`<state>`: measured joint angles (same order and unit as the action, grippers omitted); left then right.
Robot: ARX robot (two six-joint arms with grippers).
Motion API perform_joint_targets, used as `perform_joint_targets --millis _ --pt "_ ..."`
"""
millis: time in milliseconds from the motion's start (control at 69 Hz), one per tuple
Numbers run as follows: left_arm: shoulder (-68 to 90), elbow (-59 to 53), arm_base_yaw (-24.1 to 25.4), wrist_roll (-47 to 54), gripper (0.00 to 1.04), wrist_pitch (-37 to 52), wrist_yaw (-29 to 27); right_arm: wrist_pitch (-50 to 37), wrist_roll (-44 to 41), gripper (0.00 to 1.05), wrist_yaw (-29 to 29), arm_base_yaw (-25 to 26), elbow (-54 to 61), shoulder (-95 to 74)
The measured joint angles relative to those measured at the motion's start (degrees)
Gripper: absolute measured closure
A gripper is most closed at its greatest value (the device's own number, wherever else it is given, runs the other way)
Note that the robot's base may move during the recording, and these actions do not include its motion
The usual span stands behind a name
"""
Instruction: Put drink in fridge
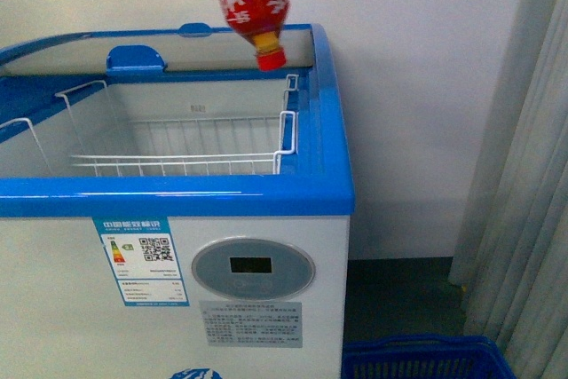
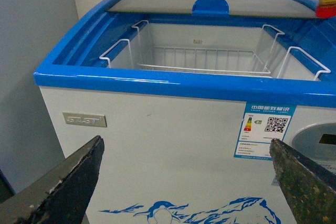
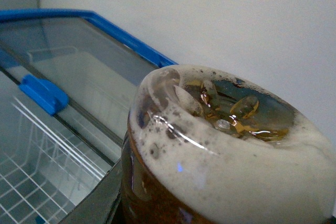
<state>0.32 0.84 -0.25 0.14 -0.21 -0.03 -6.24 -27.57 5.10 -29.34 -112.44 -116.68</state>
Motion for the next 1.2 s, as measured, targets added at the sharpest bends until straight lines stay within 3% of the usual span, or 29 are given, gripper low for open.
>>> perform_joint_targets --millis 449,1203 --pt "0.0 0.0 0.0 0.0 0.08 0.0 0.0 6.8 -8.4 0.6 2.0 -6.3 -19.8 -16.8" --pt "0.0 0.0 0.0 0.0 0.08 0.0 0.0 4.0 -24.0 0.6 -2.7 -5.3 -19.8 -25.9"
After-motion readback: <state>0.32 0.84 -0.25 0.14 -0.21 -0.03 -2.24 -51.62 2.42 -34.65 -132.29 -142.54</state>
